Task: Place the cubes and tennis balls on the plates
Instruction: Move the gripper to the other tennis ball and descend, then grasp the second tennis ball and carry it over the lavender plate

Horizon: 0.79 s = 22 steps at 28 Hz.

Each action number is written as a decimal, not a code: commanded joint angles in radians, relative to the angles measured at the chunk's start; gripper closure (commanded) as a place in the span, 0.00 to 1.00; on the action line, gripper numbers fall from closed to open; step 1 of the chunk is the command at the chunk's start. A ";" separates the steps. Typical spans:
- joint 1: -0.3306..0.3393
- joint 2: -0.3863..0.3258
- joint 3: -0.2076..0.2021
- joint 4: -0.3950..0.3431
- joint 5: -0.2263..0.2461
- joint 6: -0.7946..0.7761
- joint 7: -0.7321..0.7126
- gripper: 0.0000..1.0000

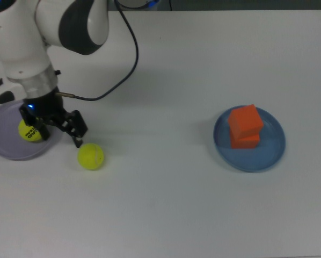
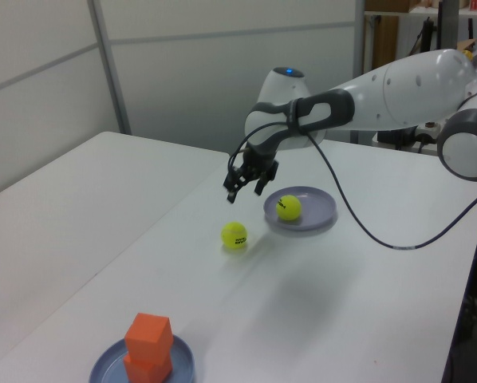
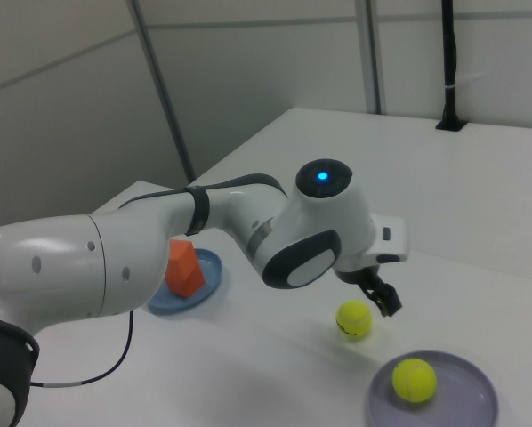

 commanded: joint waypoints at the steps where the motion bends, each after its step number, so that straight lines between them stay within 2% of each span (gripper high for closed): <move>1: 0.007 0.023 0.033 0.002 0.022 -0.014 -0.010 0.00; 4: 0.007 0.037 0.055 0.002 0.022 -0.012 -0.007 0.00; 14: 0.015 0.052 0.056 0.002 0.019 -0.011 0.001 0.00; 16: 0.015 0.055 0.056 0.002 0.019 -0.011 0.000 0.04; 17: 0.015 0.063 0.056 0.002 0.017 -0.009 -0.002 0.10; 22: 0.018 0.107 0.055 0.002 0.013 0.017 0.000 0.26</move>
